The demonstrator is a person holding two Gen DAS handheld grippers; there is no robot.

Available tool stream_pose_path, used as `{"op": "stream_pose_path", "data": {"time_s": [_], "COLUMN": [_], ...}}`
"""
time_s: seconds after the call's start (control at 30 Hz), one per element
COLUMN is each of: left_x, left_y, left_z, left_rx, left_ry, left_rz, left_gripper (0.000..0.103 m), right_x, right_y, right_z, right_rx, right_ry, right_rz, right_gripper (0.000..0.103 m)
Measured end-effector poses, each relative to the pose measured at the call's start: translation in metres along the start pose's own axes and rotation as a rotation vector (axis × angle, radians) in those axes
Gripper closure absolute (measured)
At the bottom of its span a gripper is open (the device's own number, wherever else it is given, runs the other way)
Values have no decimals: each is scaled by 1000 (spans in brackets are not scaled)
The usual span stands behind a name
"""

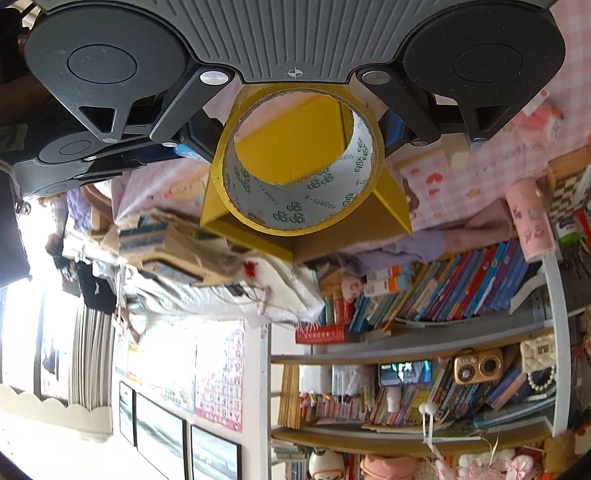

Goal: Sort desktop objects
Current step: 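Lift the tape roll and blue object and carry both toward the yellow box, then lower both into the yellow box and open both tools to release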

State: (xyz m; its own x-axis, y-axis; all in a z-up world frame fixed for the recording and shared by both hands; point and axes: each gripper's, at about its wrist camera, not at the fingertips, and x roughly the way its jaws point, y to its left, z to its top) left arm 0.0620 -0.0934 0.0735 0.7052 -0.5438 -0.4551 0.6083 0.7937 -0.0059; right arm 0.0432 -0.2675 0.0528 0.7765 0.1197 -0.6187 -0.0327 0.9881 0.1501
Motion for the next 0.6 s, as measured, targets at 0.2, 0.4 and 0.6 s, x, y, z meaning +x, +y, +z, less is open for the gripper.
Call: {"op": "stream_pose_path", "data": {"time_s": [0.2, 0.4, 0.6], "left_x": [25, 51, 82], "left_y": [7, 11, 9], "left_z": [28, 52, 71], "left_rx": [-19, -45, -37], "left_ry": [-24, -25, -3], "left_rz": [-7, -6, 39], "left_gripper": [16, 16, 16], "right_x": [12, 32, 59], "right_y": [-13, -34, -54], "right_z": [39, 78, 109], "right_rx": [-41, -89, -157], "right_ry": [-47, -65, -42], "right_rz": [18, 52, 93], "right_gripper": [67, 67, 67]}}
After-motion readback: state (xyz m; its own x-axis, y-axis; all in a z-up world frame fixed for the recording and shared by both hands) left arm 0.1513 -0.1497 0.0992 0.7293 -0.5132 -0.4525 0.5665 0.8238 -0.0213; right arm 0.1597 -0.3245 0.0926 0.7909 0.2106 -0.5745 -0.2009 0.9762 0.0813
